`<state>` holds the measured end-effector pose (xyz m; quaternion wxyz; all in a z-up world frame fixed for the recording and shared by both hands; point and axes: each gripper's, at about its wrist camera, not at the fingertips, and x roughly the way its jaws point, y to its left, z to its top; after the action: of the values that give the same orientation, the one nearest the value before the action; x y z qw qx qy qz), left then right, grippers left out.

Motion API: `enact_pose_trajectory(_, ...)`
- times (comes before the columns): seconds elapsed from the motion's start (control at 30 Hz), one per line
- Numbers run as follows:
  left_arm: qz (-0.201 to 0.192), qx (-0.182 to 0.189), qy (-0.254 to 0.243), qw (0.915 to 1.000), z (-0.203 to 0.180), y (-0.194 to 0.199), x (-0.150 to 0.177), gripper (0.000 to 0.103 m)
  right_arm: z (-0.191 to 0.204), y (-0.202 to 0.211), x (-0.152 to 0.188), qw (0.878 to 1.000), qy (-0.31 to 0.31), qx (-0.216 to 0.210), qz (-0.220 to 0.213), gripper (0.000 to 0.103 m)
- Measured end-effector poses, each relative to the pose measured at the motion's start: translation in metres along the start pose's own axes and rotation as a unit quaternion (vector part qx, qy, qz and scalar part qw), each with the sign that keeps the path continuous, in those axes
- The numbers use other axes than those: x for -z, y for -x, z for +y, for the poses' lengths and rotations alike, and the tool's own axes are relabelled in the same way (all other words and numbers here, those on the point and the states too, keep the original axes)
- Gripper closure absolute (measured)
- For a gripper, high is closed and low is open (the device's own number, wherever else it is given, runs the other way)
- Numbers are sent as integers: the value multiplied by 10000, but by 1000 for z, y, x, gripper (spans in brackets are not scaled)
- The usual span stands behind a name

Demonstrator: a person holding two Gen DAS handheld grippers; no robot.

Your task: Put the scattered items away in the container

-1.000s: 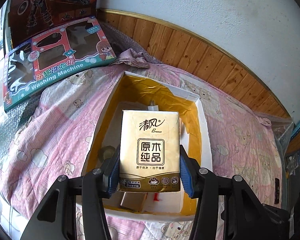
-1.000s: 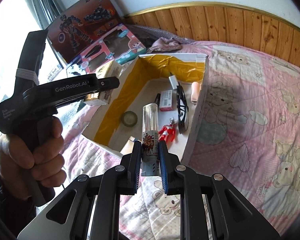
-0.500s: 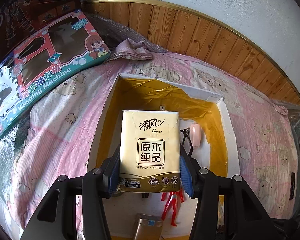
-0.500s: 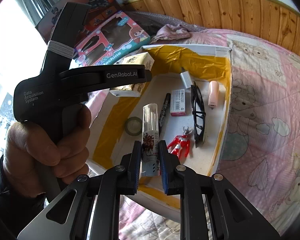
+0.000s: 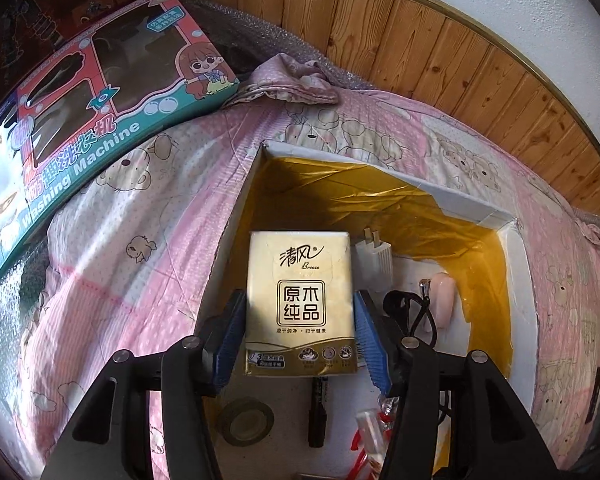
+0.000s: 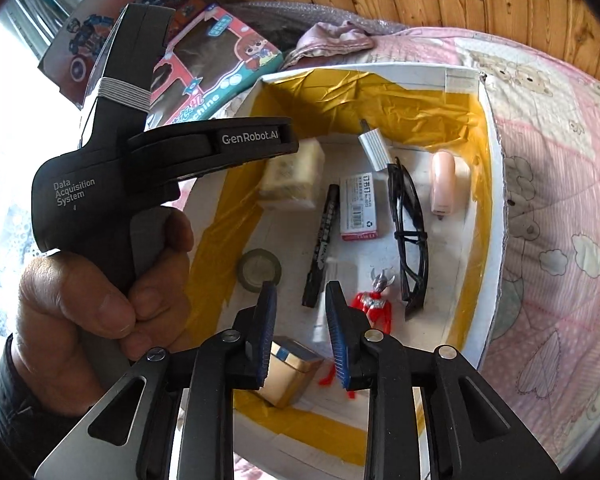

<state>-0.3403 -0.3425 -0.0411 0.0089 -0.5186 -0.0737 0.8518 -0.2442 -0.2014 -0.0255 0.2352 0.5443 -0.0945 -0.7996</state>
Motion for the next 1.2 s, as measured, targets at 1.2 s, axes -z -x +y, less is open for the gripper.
enact_pose_trajectory(1.2, -1028, 273, -406, 9935, -25, 181, 136, 47, 50, 89, 88, 9681, 1877, 1544, -600, 55)
